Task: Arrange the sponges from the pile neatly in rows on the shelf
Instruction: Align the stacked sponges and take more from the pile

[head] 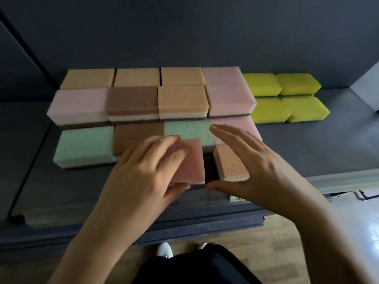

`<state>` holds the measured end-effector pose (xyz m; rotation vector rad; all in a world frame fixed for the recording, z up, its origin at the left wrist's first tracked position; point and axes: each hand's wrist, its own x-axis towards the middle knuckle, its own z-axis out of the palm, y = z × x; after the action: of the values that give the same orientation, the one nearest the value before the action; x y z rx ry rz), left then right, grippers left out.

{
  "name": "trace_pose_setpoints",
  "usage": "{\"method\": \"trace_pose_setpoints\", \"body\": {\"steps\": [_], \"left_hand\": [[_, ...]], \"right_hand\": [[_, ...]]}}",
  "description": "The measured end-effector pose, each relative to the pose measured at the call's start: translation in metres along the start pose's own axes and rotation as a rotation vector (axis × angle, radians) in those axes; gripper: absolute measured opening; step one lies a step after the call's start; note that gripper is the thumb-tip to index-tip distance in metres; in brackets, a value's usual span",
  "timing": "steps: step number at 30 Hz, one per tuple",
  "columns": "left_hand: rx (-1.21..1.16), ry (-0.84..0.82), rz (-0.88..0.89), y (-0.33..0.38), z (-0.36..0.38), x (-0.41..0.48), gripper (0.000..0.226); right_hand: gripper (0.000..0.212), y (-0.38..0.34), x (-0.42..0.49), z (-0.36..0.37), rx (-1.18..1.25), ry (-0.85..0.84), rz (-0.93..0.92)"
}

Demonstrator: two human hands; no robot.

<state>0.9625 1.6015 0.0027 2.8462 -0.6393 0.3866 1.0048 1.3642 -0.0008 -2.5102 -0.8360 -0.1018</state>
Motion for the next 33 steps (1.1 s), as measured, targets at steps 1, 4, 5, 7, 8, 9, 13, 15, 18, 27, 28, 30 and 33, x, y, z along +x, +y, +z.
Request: {"method": "trace_pose_setpoints", "body": {"steps": [1, 4, 5, 7, 8, 9, 13, 15, 18, 27, 28, 30, 33], "left_hand": [[0.007, -0.012, 0.004, 0.002, 0.002, 0.001, 0.062], [0.018, -0.049, 0.011, 0.008, 0.010, 0.007, 0.062], [0.015, -0.065, 0.012, 0.011, 0.013, 0.009, 0.063], [0.014, -0.090, 0.007, 0.015, 0.018, 0.013, 0.063], [0.015, -0.102, 0.001, 0.017, 0.020, 0.014, 0.063], [0.016, -0.115, -0.005, 0.018, 0.022, 0.015, 0.063], [0.022, -0.149, -0.030, 0.022, 0.029, 0.019, 0.064], [0.020, -0.152, -0.040, 0.023, 0.031, 0.021, 0.064], [0.012, -0.153, -0.054, 0.025, 0.033, 0.022, 0.065], [-0.009, -0.146, -0.061, 0.029, 0.036, 0.023, 0.057], [-0.007, -0.143, -0.057, 0.029, 0.037, 0.023, 0.057], [-0.006, -0.143, -0.061, 0.030, 0.038, 0.025, 0.058], [-0.005, -0.131, -0.079, 0.033, 0.040, 0.026, 0.058]], "right_hand": [[0.079, 0.005, -0.003, -0.002, -0.034, 0.015, 0.017], [0.060, 0.021, -0.012, -0.006, -0.119, 0.028, 0.073], [0.059, 0.024, -0.015, -0.007, -0.132, 0.014, 0.087], [0.062, 0.029, -0.021, -0.008, -0.135, -0.027, 0.097], [0.065, 0.031, -0.022, -0.008, -0.139, -0.050, 0.094], [0.066, 0.031, -0.023, -0.008, -0.148, -0.066, 0.087], [0.060, 0.035, -0.023, -0.005, -0.133, -0.025, 0.099], [0.059, 0.036, -0.023, -0.003, -0.119, -0.011, 0.101], [0.059, 0.037, -0.022, 0.000, -0.127, -0.013, 0.091], [0.063, 0.041, -0.024, 0.002, -0.155, -0.029, 0.074], [0.063, 0.042, -0.023, 0.002, -0.151, -0.028, 0.073], [0.062, 0.043, -0.021, 0.003, -0.152, -0.030, 0.071], [0.060, 0.043, -0.019, 0.003, -0.169, -0.027, 0.054]]}}
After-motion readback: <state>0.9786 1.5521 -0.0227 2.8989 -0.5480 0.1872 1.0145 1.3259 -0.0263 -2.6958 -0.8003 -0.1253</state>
